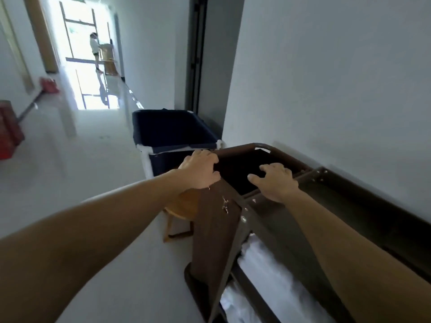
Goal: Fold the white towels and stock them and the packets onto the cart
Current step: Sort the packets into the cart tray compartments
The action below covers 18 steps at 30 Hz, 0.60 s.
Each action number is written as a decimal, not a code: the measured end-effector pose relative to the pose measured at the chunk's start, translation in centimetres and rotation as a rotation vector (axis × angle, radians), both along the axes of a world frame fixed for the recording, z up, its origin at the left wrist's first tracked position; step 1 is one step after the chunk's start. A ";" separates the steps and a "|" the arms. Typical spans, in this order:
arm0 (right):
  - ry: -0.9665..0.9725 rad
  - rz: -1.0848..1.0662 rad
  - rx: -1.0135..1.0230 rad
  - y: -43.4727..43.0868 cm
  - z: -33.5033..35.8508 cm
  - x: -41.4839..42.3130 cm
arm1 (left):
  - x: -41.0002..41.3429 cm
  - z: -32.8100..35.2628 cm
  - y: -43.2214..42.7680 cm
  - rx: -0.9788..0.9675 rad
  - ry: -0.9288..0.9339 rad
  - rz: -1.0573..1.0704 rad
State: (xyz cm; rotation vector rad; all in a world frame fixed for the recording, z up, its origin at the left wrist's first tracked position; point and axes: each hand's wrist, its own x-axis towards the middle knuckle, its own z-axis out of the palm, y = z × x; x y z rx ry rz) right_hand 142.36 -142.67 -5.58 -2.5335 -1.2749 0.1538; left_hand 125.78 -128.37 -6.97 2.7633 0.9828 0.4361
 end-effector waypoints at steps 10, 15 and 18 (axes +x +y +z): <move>-0.022 0.200 -0.024 17.2 -0.9 -5.9 | -6.1 -3.4 13.0 -0.100 0.022 0.167; 0.010 0.262 0.014 27.4 -1.9 -4.4 | -4.9 -3.6 20.4 -0.110 0.038 0.240; 0.024 0.294 -0.022 32.7 -2.1 -3.0 | -3.9 -3.0 24.7 -0.098 0.067 0.264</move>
